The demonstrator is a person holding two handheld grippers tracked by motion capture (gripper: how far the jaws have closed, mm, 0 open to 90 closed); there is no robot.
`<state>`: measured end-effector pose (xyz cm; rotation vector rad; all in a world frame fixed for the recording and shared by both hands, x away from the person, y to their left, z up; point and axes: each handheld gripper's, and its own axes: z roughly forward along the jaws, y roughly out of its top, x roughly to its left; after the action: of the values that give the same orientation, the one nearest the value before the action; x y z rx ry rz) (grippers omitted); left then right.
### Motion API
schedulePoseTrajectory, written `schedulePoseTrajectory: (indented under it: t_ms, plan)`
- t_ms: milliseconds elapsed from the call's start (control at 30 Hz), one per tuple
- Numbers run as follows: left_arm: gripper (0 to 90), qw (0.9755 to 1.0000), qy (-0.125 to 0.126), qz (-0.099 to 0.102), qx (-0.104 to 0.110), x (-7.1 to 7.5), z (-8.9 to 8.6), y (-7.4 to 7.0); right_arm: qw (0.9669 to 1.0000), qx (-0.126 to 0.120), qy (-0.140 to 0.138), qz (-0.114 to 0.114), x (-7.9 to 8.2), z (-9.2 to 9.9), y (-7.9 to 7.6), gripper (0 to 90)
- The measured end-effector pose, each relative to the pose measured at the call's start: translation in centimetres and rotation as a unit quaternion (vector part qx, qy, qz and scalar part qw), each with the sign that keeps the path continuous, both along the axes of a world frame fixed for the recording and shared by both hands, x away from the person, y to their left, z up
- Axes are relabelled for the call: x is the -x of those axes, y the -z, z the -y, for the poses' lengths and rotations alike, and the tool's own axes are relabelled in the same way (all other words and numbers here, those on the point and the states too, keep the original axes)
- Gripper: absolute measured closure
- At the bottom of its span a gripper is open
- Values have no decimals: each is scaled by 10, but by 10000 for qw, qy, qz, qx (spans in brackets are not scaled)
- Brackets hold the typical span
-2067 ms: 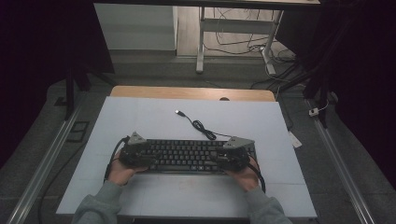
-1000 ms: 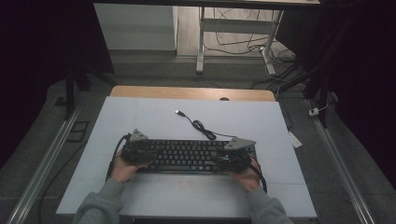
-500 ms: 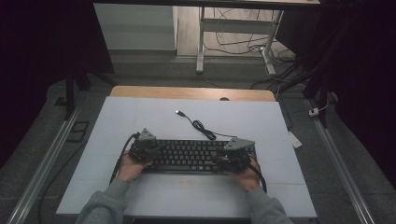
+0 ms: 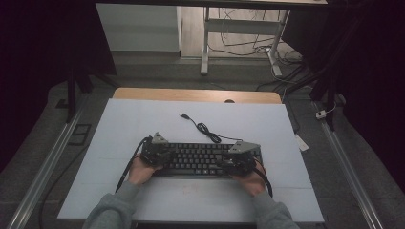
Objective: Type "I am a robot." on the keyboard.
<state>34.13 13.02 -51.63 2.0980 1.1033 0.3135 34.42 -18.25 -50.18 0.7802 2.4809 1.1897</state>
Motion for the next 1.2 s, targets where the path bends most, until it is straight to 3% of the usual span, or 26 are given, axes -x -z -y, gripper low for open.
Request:
schedulePoseTrajectory:
  t_ms: [767, 1033, 1200]
  plan:
    - [894, 9999, -4, -15, -153, -1, 3, 5, 10000, 17, -8, 10, 0, 0, 0, 545]
    - [879, 9990, -128, 250, 350, 6, -9, -12, 10000, -5, -2, 26, -1, 1, -1, 545]
    - [706, 9982, -256, 258, 467, 11, -21, -19, 10000, -10, 17, 33, -1, 1, -1, 544]
